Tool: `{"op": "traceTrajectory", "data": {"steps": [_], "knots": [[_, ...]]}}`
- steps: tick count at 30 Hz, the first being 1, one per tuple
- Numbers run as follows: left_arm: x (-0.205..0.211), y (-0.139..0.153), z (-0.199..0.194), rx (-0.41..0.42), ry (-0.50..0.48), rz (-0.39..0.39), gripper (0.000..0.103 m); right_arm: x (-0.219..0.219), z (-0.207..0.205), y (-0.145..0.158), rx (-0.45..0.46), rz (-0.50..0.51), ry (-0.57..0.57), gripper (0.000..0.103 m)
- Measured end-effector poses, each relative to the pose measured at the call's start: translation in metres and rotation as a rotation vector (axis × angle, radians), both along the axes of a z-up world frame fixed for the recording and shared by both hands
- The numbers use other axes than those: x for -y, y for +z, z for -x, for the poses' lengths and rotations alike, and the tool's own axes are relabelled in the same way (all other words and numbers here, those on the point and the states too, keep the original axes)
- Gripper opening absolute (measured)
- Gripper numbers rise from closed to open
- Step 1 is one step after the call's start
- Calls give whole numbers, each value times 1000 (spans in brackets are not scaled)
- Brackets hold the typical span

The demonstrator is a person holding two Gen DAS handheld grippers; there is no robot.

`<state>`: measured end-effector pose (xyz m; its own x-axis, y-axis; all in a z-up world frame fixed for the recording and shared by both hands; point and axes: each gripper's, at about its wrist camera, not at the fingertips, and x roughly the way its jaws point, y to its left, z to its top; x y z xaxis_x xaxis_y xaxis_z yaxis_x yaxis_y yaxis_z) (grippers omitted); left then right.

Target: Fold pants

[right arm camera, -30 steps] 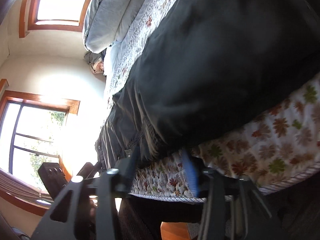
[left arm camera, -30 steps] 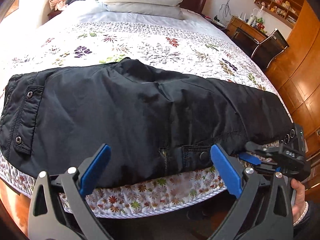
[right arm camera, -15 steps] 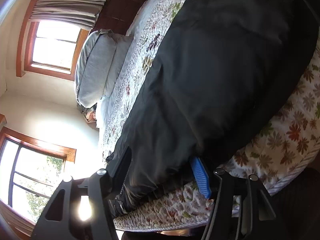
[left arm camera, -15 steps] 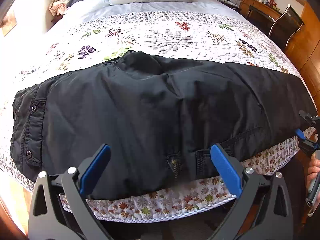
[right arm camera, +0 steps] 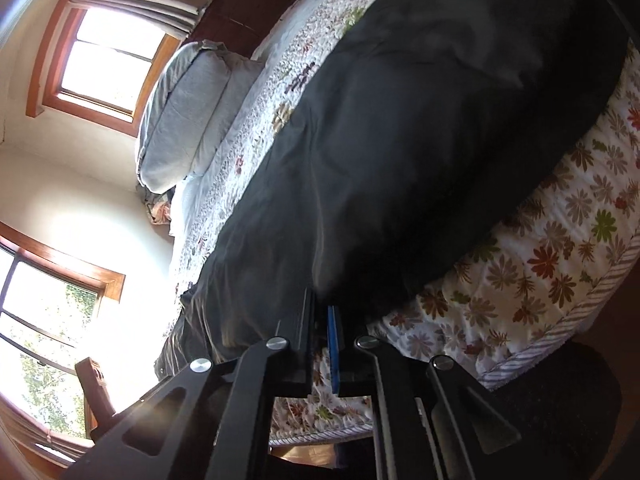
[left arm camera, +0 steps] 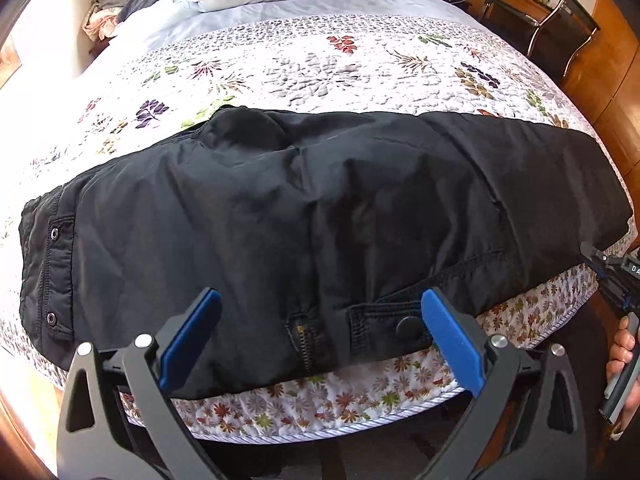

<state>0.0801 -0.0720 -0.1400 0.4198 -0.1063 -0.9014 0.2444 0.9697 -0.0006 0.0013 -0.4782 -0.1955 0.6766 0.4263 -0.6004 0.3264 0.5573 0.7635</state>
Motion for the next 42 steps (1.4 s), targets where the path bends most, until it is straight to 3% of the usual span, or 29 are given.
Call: {"op": "traceTrajectory", "data": {"steps": [2,3,4,5,9,12,17,21,23,26,28,31,35,42], "knots": [[4,0,0,-3,-10,-12,100,9,17,-4,14,-7,18,9],[6,-1,0,-5,-14,-18,100,13,21,0,27,-8,11,21],[6,0,0,-5,-15,-23,100,19,19,4,49,-8,-11,43],[6,1,1,-2,-15,-25,100,29,26,11,73,-7,-48,50],[7,3,0,1,-7,-19,100,80,47,35,99,59,-209,53],[12,4,1,-1,-12,-22,100,118,53,35,53,87,-293,54],[21,6,4,1,-35,-43,100,148,51,17,31,25,-353,54],[27,5,5,-3,-48,-57,100,162,43,9,83,-18,-385,54],[29,5,5,-8,-51,-64,100,168,36,5,89,-17,-387,49],[32,4,5,-13,-51,-71,100,175,21,2,109,-14,-382,37],[33,3,4,-18,-50,-76,100,177,16,1,113,0,-385,17],[34,2,3,-20,-43,-90,100,176,21,-2,135,-18,-379,6],[32,-1,0,-35,-28,-93,100,170,39,4,175,-12,-369,5],[37,-4,0,-36,-41,-96,100,171,56,-11,130,-23,-359,5]]}}
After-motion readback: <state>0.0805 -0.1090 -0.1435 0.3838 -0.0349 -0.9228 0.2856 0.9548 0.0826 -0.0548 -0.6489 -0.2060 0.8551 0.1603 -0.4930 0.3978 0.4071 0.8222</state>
